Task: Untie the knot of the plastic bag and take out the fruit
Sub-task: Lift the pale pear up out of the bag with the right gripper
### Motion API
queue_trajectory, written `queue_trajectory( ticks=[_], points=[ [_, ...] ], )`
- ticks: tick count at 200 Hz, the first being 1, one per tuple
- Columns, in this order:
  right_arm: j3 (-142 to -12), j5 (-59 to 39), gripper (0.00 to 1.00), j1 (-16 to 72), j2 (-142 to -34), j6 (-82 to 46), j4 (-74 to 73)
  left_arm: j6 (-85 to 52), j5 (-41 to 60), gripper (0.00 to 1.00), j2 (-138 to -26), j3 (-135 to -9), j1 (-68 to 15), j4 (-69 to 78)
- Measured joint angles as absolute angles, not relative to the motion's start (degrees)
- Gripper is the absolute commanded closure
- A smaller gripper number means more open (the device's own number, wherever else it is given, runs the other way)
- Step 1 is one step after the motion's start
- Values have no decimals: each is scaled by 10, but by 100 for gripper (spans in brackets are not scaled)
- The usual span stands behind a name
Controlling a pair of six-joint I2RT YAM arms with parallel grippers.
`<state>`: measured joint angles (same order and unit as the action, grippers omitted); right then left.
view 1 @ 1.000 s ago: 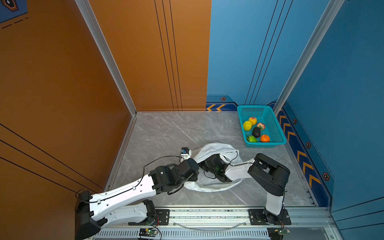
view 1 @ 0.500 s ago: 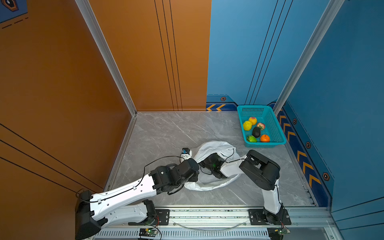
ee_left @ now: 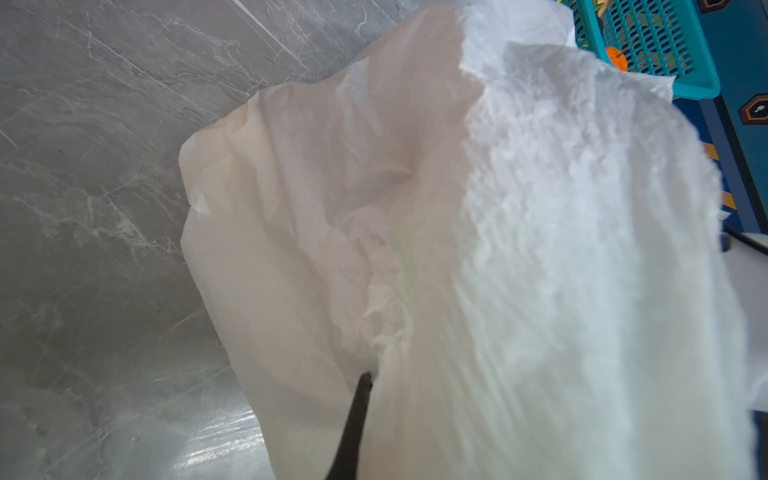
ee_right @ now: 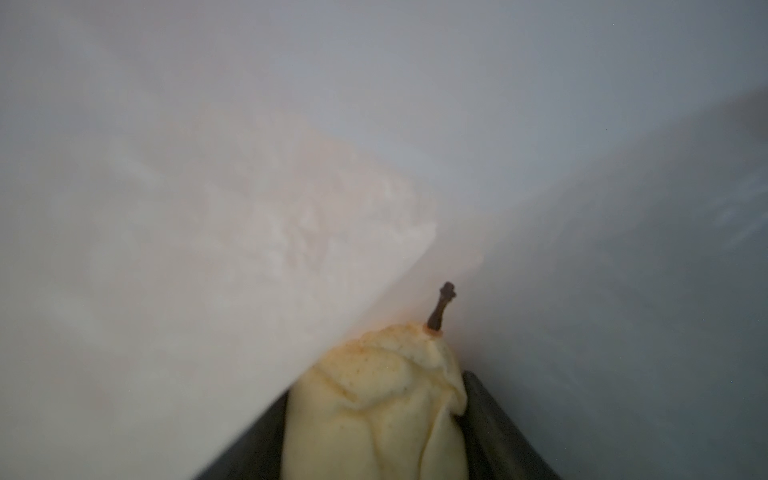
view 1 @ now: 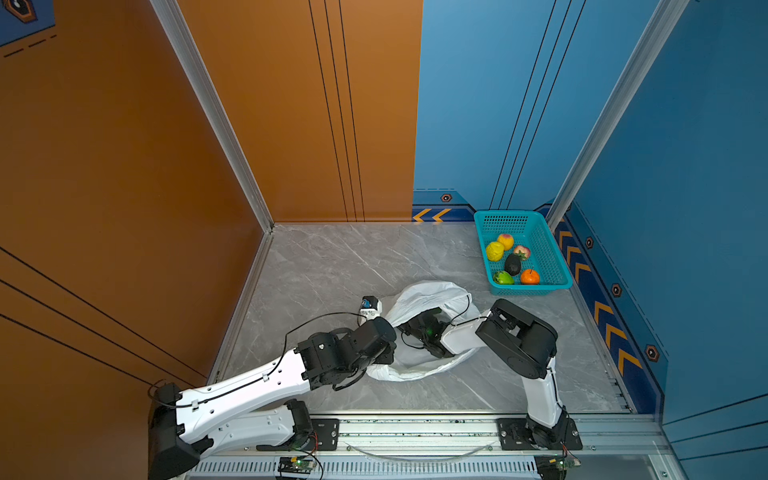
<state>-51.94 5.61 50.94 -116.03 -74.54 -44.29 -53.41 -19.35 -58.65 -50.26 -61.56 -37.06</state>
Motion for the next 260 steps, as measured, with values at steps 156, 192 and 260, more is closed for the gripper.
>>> queue_trajectory(
  ticks=[156,192,260],
  points=[
    [-467,48,51,564,-884,-653,-100,-507,-241,100,-597,-514,-587,-371],
    [-473,48,50,579,-827,-616,-1,-507,-243,100,-599,-515,-584,-371],
    [-521,43,50,601,-722,-560,142,-508,-247,100,-600,-515,-580,-371]
  ],
)
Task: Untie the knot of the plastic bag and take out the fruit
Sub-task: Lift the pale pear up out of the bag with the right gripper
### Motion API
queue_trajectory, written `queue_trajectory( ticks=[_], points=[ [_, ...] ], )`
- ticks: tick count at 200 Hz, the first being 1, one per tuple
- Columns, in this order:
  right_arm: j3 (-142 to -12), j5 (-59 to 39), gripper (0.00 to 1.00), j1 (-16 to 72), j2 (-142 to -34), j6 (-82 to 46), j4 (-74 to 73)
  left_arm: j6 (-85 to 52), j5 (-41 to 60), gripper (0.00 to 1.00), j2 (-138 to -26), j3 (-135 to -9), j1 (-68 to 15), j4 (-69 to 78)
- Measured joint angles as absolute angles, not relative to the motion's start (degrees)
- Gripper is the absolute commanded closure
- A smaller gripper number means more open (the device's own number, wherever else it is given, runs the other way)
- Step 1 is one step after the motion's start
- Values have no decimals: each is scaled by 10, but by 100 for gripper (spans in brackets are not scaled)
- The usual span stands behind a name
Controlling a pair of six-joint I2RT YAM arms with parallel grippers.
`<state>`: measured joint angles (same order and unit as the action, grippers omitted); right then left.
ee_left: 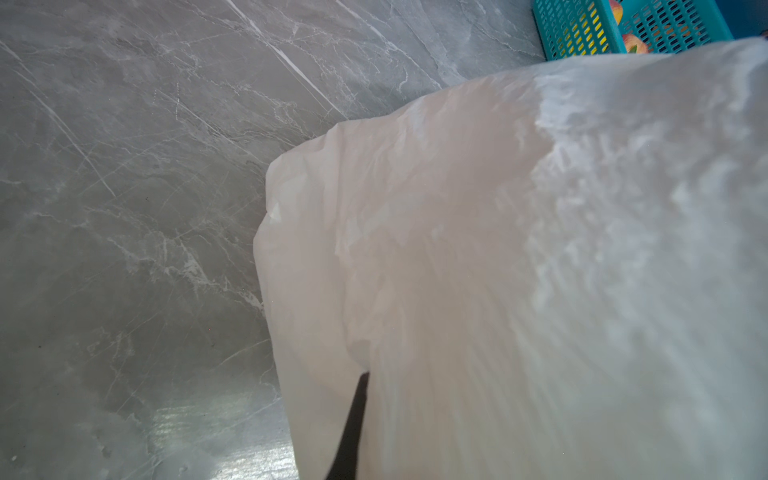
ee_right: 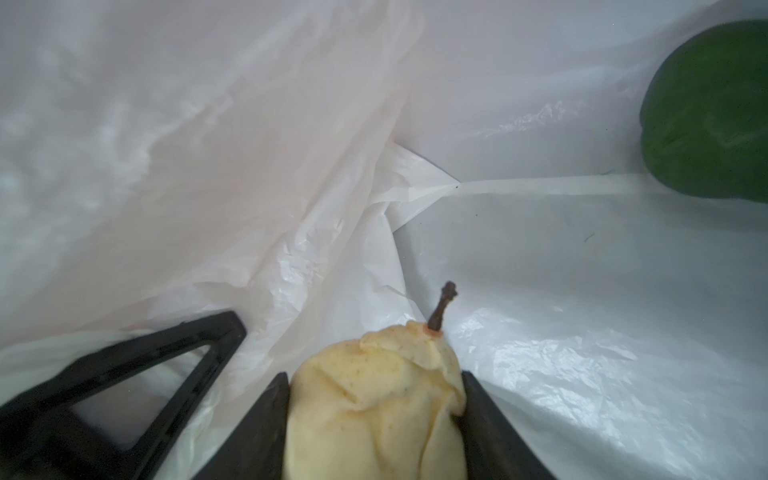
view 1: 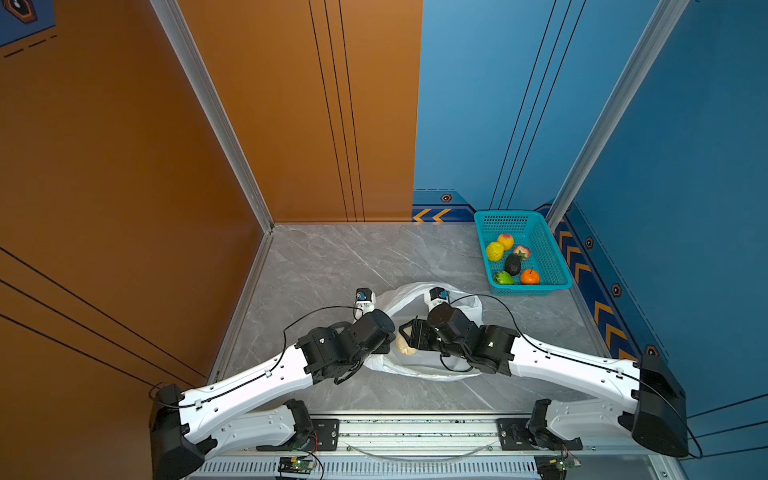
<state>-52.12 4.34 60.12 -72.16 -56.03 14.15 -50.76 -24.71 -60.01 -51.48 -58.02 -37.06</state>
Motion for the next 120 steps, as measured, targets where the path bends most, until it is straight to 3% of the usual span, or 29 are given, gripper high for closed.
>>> queue_trajectory(
  ticks=[76,120],
  points=[
    [-610,32,49,620,-640,-520,294,-508,-251,100,-600,-515,-580,-371],
    [-682,-3,48,529,-605,-490,340,-508,-251,100,-606,-519,-580,-370]
  ],
)
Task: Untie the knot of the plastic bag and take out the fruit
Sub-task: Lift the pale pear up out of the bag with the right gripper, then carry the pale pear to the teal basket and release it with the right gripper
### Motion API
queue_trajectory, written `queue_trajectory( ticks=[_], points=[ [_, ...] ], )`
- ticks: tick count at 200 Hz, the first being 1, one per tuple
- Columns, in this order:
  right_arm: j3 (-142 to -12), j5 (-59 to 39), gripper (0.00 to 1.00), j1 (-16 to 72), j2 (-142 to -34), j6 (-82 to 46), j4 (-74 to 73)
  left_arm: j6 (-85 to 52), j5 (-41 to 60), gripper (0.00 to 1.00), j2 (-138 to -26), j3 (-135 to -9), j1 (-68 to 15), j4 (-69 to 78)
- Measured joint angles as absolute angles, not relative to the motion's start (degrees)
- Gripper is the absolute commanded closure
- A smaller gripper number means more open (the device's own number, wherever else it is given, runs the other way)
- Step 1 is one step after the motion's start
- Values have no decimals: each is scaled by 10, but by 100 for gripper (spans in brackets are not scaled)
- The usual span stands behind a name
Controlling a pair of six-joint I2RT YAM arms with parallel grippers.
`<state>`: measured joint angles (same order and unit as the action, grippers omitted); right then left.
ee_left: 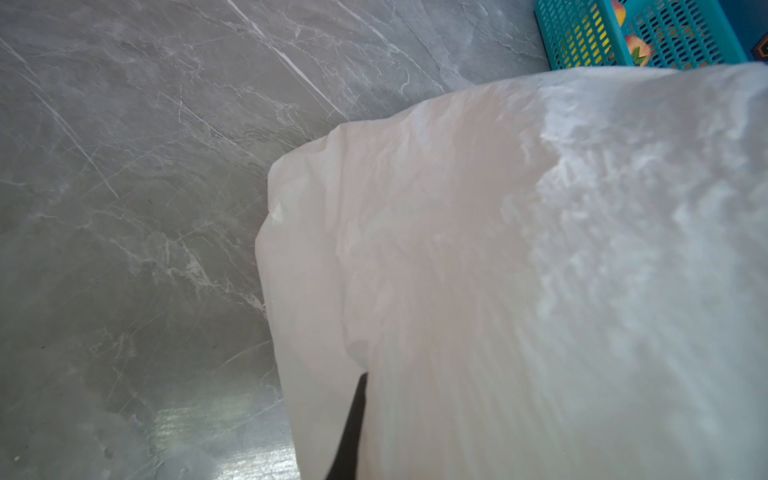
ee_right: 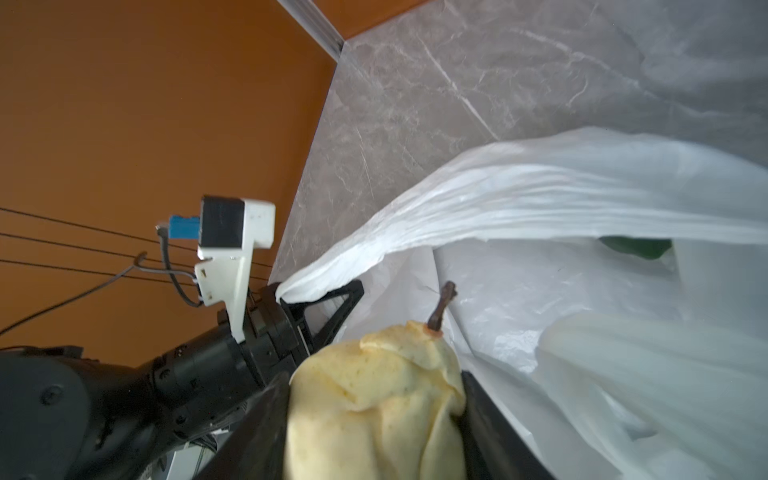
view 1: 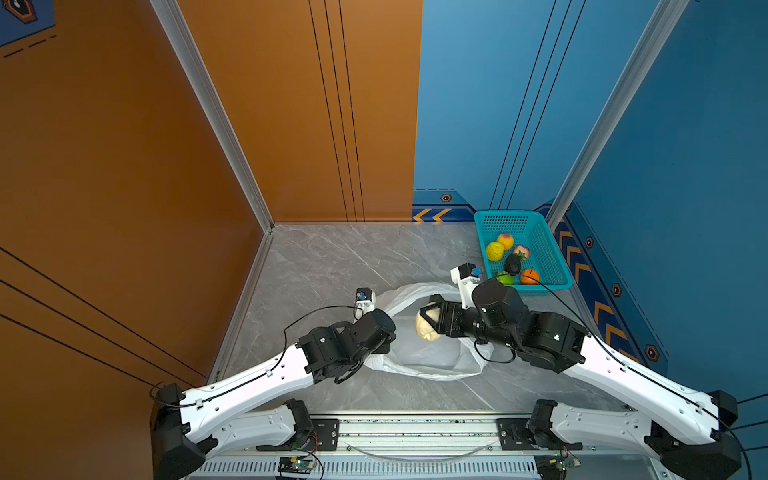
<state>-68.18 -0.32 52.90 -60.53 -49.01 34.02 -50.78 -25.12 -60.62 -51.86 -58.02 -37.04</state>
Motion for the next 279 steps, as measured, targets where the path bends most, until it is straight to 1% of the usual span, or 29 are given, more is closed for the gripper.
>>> queue_trajectory(
  ticks=[15,42,87,117,141,176,205,244,250,261,279],
  points=[
    [-695,-25,48,467,-601,-476,345,-508,-251,100,-607,-520,-581,-370],
    [-705,-72,47,327,-602,-441,351,-510,-251,100,-607,-522,-584,-369],
    [-698,-159,47,103,-637,-400,328,-524,-251,100,-607,-522,-597,-369],
    [-691,-183,47,3,-694,-382,281,-530,-251,100,-607,-522,-601,-369],
    [-692,-190,47,-40,-761,-367,245,-534,-250,100,-607,-522,-602,-368],
    [-698,-189,46,-77,-859,-347,212,-538,-251,100,-607,-522,-606,-368],
    [-722,-173,45,-90,-929,-334,192,-540,-251,100,-607,-522,-612,-368],
    [-761,-160,43,-93,-996,-328,176,-543,-251,100,-607,-522,-616,-368],
    [-768,-159,41,-93,-1005,-328,173,-544,-251,100,-607,-522,-616,-368],
    [-779,-157,33,-93,-1022,-327,171,-545,-251,100,-607,-522,-616,-368],
    [-801,-146,23,-93,-1048,-320,171,-545,-251,100,-610,-524,-616,-369]
  ],
)
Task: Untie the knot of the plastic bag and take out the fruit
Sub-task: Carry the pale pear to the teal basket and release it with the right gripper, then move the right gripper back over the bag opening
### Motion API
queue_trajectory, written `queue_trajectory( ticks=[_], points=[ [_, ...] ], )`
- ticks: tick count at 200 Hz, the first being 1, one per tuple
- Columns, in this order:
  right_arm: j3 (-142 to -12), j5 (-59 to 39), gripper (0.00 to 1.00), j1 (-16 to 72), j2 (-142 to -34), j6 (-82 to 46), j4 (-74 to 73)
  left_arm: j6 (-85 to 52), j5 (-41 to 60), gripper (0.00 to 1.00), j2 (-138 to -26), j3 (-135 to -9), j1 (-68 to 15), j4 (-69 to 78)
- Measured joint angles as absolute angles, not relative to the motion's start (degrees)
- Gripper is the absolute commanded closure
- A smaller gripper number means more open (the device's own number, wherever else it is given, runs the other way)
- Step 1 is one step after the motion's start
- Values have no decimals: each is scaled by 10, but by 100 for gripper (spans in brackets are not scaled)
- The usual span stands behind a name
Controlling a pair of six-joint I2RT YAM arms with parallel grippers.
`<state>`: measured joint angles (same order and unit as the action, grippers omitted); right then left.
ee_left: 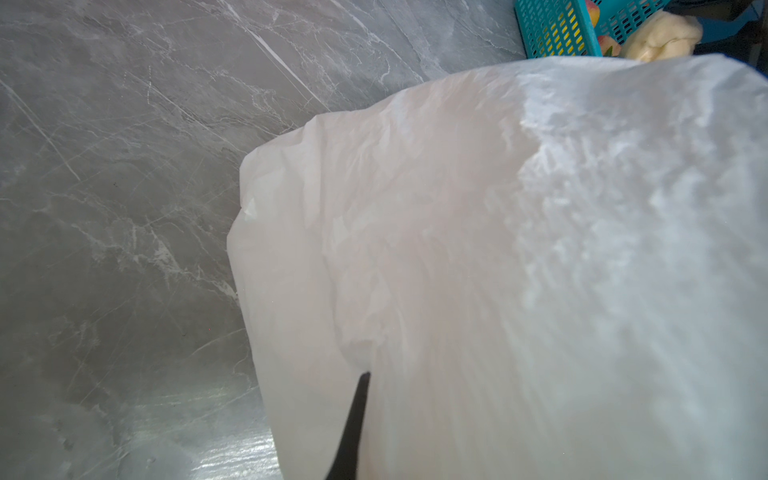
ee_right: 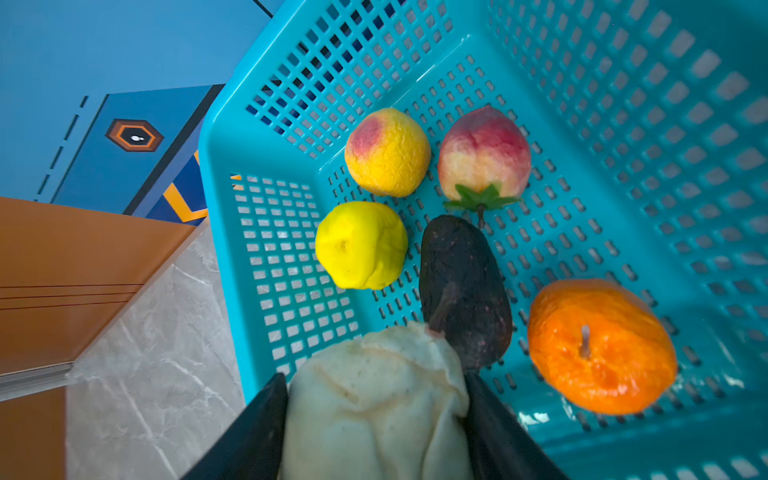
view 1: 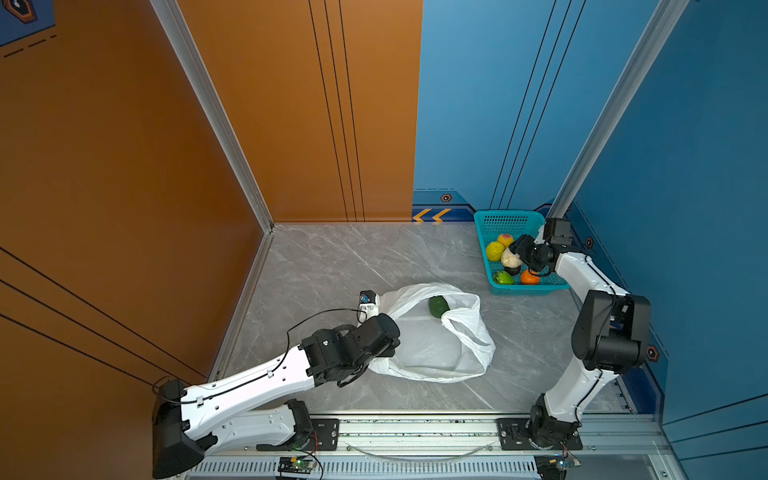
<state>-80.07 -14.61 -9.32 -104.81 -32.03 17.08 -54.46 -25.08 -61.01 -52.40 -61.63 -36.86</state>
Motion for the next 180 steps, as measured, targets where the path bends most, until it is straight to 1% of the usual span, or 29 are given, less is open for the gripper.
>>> queue_trajectory(
  ticks=[25,65,106,124,153,180],
  points=[
    [-821,-133,12,-91,-1064,-310,176,-545,-251,100,-619,-533,-616,-368],
    [-844,-117,0,-80,-1065,-298,180,-545,-251,100,-622,-538,-616,-368],
    [-844,-117,0,-67,-1060,-294,208,-545,-251,100,-624,-540,-616,-367],
    [-837,-117,0,-58,-1037,-294,220,-545,-251,100,-624,-540,-616,-367],
    [-813,-119,0,-30,-950,-290,259,-545,-251,100,-624,-540,-616,-367],
    [-805,-127,0,28,-843,-276,315,-545,-251,100,-624,-540,-626,-367]
  ],
)
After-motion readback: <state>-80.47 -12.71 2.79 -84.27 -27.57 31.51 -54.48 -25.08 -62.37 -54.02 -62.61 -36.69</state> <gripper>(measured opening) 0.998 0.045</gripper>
